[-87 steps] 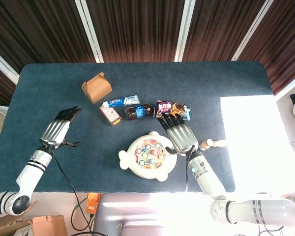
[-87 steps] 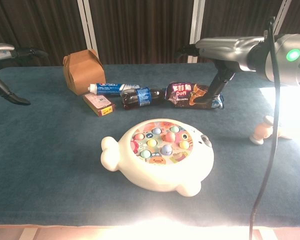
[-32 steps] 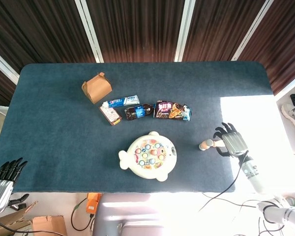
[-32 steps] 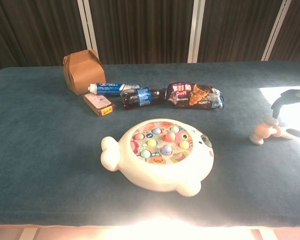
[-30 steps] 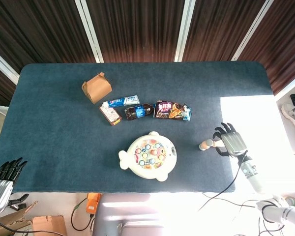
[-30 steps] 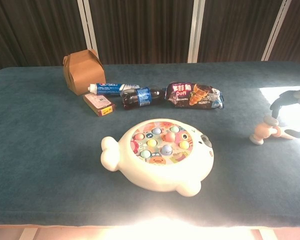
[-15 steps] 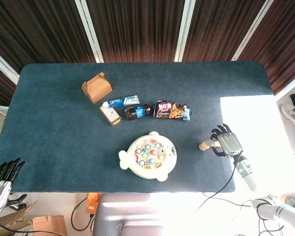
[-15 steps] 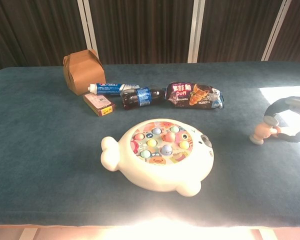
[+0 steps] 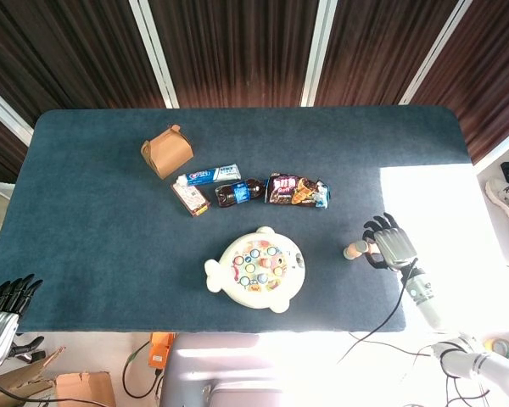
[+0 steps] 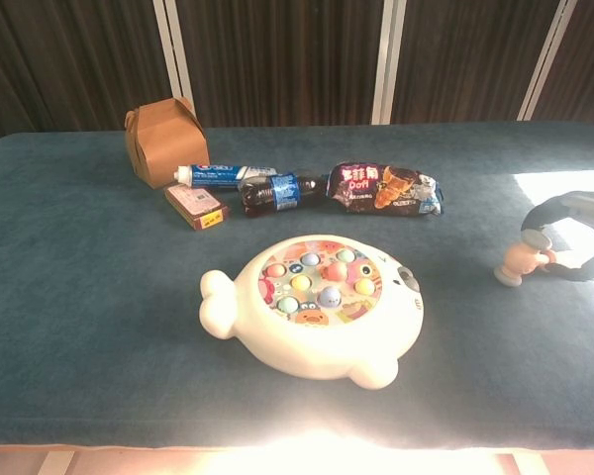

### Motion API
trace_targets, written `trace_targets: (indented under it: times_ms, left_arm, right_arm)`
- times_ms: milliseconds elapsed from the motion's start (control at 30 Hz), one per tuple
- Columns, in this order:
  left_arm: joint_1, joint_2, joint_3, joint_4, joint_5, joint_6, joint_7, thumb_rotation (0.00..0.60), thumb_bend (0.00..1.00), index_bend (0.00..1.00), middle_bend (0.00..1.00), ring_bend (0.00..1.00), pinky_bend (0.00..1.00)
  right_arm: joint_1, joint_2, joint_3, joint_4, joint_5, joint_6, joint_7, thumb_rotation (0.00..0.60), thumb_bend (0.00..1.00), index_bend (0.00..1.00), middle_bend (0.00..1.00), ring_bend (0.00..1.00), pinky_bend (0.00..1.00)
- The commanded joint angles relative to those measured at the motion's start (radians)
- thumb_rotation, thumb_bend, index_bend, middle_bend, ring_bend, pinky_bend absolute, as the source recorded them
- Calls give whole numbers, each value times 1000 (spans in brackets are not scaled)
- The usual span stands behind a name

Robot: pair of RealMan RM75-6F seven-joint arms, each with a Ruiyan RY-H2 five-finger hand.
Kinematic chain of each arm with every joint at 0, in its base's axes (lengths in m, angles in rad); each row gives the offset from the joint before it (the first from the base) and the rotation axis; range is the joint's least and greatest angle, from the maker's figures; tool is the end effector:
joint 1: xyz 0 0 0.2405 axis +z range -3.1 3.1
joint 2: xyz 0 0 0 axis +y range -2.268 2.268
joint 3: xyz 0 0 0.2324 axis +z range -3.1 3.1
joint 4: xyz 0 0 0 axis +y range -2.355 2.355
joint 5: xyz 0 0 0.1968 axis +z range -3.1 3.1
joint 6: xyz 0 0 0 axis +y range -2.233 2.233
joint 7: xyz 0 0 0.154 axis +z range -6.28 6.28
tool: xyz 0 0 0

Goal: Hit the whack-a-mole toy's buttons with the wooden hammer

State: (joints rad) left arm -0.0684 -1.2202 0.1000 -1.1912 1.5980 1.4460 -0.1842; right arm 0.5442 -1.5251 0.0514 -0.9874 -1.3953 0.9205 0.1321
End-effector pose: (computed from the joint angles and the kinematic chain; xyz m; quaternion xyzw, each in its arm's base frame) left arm -0.3543 0.1564 0.1433 -0.6726 -0.3862 -0.2974 0.5567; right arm -0.2907 -0.3306 0.0357 0.7205 -0.4055 0.2850 0.4851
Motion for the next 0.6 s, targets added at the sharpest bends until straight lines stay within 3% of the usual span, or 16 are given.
trace_targets:
  times_ms: [33, 600]
  left_arm:
    - [0, 2, 0, -3, -1, -5, 4, 600, 112, 0, 0, 0, 70]
    - [1, 9, -3, 2, 0, -13, -12, 600, 113, 0, 0, 0, 70]
  right_arm:
    - [1, -3, 2, 3, 2, -3, -3, 600, 347, 511, 228, 84, 25]
    - [5, -26, 20, 23, 21, -13, -27, 600, 394, 643, 314, 149, 98]
